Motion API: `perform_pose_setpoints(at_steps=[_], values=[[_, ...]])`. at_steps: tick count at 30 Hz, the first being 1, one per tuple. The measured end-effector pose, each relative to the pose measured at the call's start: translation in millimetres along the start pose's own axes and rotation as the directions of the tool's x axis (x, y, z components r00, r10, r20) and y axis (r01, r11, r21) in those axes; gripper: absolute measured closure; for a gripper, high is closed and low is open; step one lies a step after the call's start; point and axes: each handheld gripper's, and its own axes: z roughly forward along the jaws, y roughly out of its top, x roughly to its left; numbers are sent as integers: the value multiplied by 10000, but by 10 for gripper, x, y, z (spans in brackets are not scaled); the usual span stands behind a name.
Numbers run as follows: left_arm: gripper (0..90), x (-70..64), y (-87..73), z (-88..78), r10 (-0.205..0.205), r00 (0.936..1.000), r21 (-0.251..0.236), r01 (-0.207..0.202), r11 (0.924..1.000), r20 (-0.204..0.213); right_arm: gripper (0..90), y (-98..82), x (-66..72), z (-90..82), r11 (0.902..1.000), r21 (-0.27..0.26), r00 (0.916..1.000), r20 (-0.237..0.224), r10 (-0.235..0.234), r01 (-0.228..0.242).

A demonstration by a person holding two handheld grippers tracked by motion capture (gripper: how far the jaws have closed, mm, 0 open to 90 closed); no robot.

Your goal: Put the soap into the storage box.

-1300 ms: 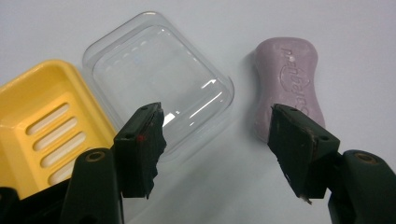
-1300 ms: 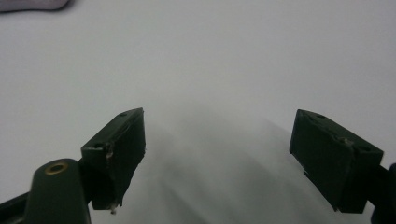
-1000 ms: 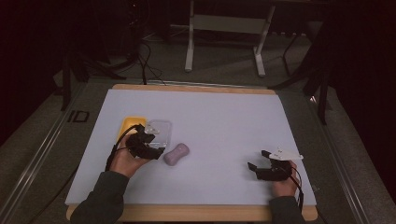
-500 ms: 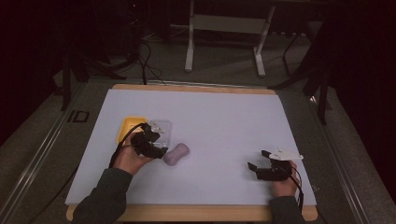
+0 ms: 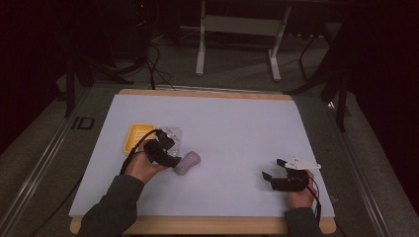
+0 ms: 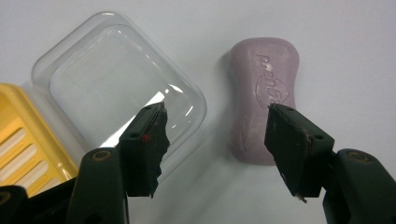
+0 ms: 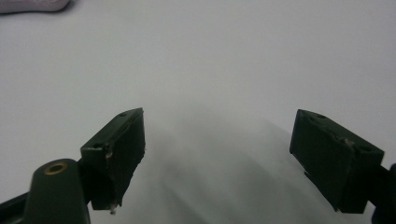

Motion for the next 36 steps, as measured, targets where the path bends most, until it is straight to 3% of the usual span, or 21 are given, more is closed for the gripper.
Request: perform_pose_setpoints(at_steps=[20, 25, 36], values=[[367, -70, 166, 129, 240, 9994, 613, -255, 9978, 256, 178, 0, 0, 0, 10000, -9, 10000, -1, -22, 22], [321, -84, 189, 162, 386, 9971, 544, -422, 9976, 653, 178, 0, 2, 1, 10000, -1, 10000, 3, -18, 18], [287, -107, 261, 261, 437, 9961, 788, -497, 9956, 766, 178, 0, 2, 1, 10000, -3, 10000, 2, -25, 25]])
